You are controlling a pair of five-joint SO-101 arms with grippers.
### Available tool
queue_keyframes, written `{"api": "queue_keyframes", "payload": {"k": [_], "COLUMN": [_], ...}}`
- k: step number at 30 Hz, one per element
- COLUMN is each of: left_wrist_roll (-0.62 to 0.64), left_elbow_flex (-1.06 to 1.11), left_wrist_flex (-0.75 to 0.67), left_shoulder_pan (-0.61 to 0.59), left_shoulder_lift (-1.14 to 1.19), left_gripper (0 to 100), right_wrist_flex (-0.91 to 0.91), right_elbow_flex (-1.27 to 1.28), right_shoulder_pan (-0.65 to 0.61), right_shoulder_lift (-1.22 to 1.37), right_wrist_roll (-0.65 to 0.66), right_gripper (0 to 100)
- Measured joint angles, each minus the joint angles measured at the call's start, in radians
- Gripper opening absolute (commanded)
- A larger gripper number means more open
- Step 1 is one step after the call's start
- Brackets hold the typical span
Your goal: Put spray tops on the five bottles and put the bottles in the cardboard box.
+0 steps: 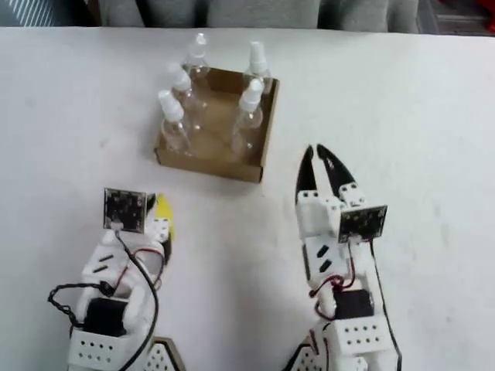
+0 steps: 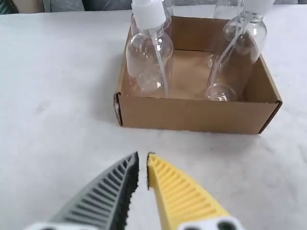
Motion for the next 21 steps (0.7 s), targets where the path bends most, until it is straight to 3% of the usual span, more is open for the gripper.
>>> {"api": "queue_keyframes", "payload": {"k": [5,14,21], "left_wrist_roll": [-0.115,-0.167,-0.169], "left_elbow_flex": [0.000,0.000,0.000], "left_wrist_flex": [0.072,0.265,0.305], "left_shoulder_pan": [0.002,0.002,0.002], "left_shoulder_lift": [0.000,0.000,0.000], "left_gripper": [6,6,6], "right_wrist_flex": [0.371,0.675,0.905], "right_elbow_flex": [-0.009,-0.014,-0.014], "right_shoulder_pan": [0.046,0.107,0.110], "right_shoulder_lift": [-0.222,-0.198,-0.198], "right_wrist_roll": [0.000,0.000,0.000], "right_gripper": [1.6,1.6,1.6]}}
